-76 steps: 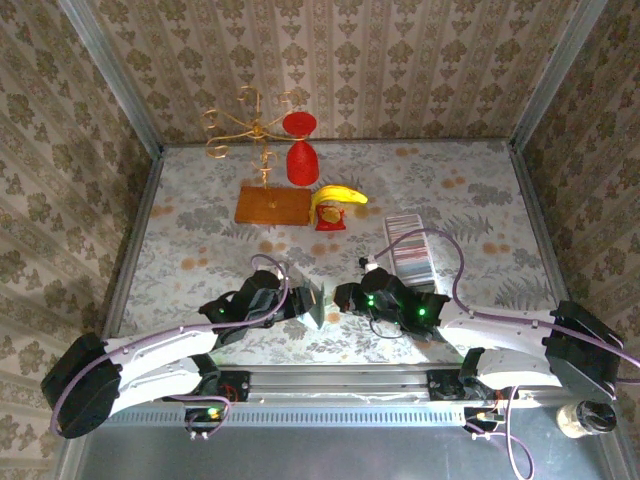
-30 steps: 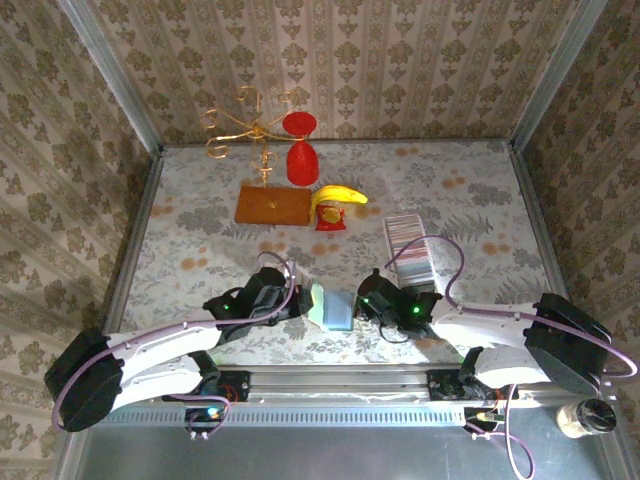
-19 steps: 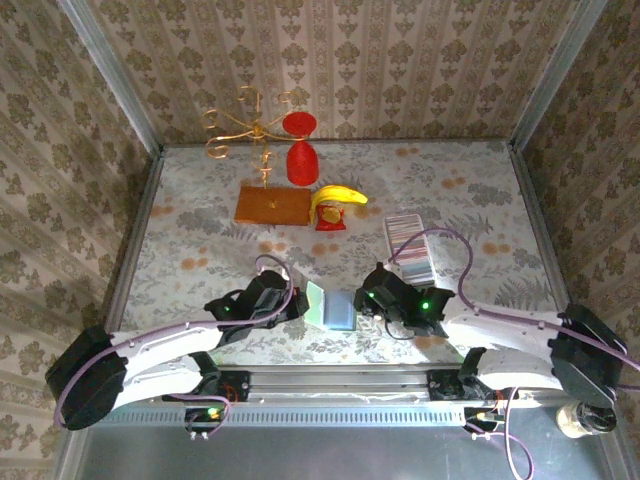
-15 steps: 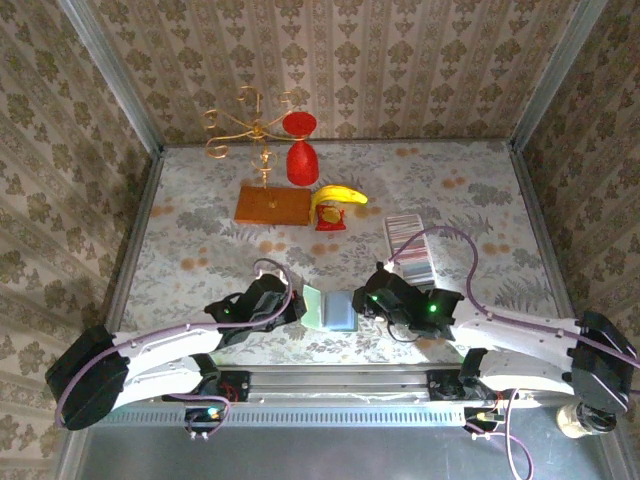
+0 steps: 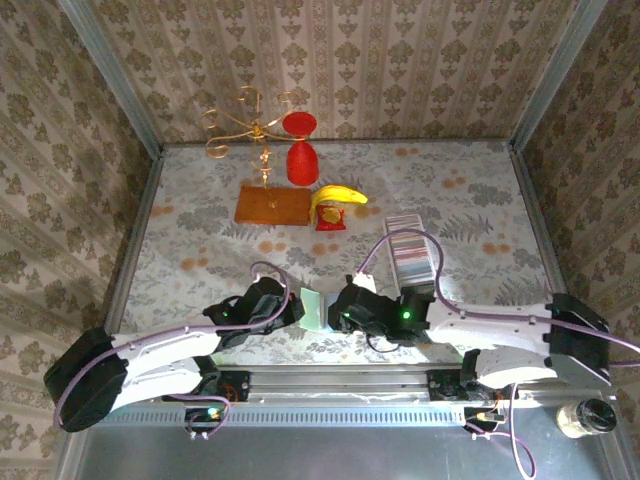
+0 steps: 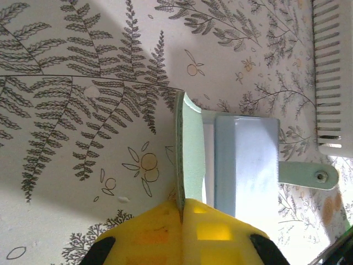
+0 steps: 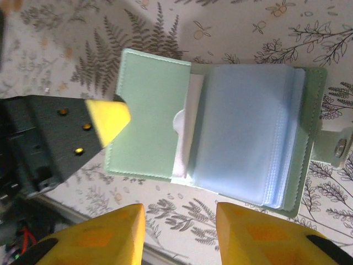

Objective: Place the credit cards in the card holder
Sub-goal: Flip over the card slot in the card holder.

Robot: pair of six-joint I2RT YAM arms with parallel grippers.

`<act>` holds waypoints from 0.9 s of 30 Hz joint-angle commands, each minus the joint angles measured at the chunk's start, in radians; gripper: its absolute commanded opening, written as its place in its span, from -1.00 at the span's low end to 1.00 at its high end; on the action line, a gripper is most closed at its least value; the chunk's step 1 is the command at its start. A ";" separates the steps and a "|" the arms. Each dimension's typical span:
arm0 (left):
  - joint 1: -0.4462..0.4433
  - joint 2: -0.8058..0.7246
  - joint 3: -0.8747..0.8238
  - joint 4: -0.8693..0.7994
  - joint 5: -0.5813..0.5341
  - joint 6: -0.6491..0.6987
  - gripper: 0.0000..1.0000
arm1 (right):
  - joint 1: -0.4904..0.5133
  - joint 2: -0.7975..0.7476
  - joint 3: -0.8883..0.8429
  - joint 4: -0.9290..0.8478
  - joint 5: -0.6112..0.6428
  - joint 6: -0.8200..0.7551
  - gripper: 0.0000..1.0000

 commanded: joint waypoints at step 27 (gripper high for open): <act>-0.023 -0.013 -0.048 0.040 -0.027 -0.038 -0.93 | -0.031 0.326 0.063 0.034 0.019 0.141 -0.21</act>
